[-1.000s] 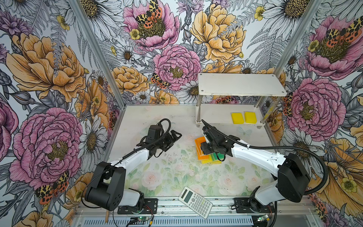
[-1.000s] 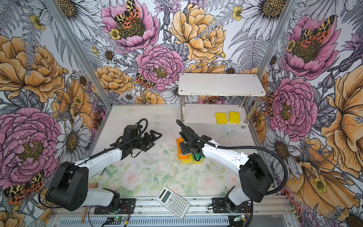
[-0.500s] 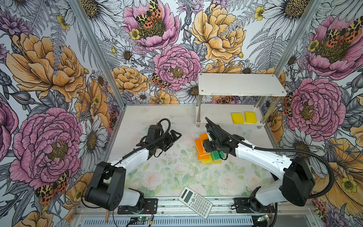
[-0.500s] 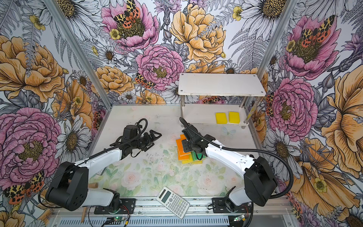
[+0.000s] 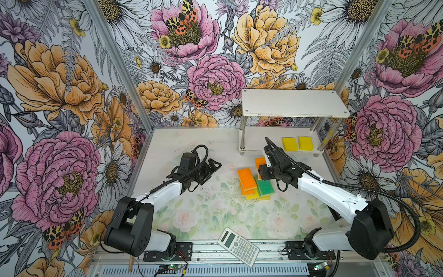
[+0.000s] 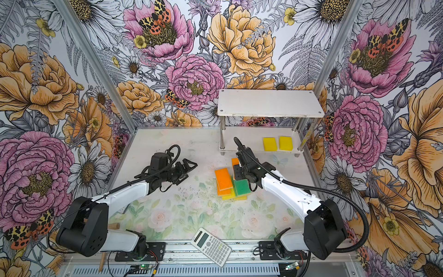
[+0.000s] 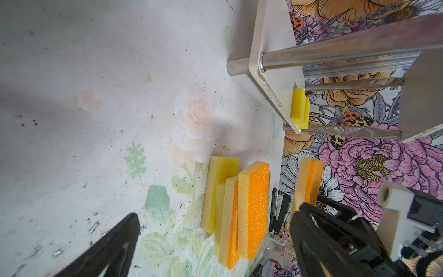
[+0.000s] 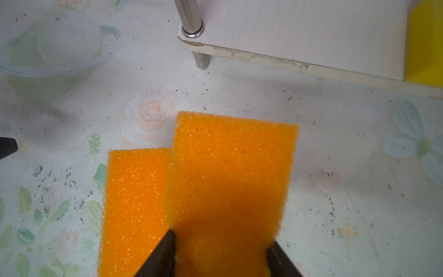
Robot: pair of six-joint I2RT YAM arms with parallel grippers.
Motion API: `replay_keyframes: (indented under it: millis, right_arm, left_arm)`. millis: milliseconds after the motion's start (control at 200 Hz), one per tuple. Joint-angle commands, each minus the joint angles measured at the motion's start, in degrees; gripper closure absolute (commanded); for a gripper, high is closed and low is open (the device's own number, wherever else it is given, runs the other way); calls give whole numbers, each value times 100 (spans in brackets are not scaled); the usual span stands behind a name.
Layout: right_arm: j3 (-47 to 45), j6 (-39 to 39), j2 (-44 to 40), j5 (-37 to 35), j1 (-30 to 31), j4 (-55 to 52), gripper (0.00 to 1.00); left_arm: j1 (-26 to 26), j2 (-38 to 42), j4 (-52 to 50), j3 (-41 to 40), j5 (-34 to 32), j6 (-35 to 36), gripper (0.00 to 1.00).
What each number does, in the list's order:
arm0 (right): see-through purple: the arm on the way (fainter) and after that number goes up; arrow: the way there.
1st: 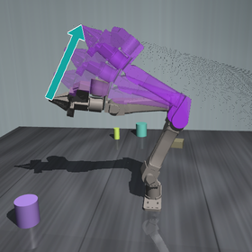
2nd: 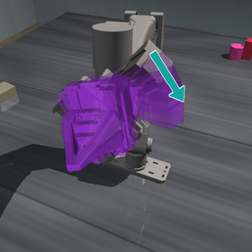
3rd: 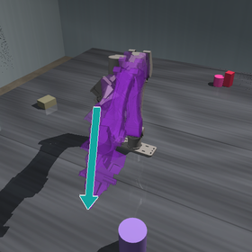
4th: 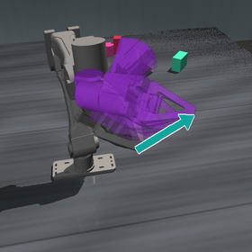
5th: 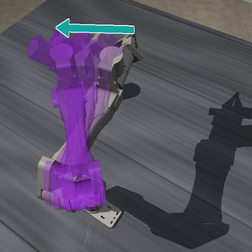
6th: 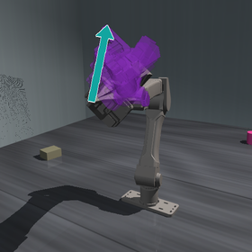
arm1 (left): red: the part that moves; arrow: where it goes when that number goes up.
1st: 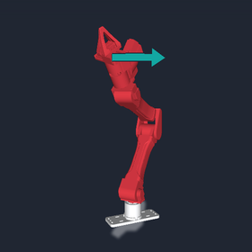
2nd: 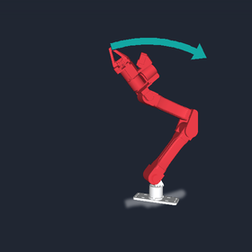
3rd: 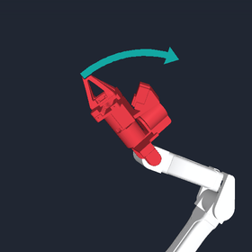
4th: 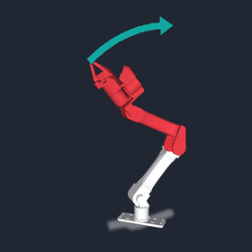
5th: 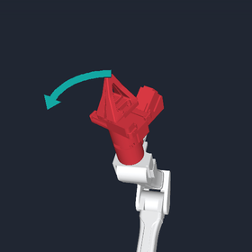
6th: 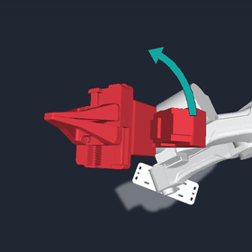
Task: Arrange cleaning sponges on a shelf
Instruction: Pick up a cleaning sponge from several cleaning sponges, then place the cleaning sponge at the shelf.
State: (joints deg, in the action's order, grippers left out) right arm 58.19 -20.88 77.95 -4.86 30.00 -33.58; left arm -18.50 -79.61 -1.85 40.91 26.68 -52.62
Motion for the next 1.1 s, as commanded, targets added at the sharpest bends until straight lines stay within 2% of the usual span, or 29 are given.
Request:
replay_keyframes:
  millis: [0,275,615,851,1096]
  right_arm:
    - [-27,193,-118,146,-185,195,48]
    - [-37,377,116,624,-755,608,49]
    - [-163,548,367,322,-1151,1538,49]
    - [-569,611,457,290,-1375,2645,49]
    - [-650,500,752,368,-1620,3192,50]
  left_arm:
    - [35,-20,106,51,92,-11,1]
    - [40,50,97,-22,64,-20,1]
    - [40,86,70,-30,57,-20,1]
    - [48,78,75,-39,53,-11,1]
    - [113,45,63,-39,111,24,1]
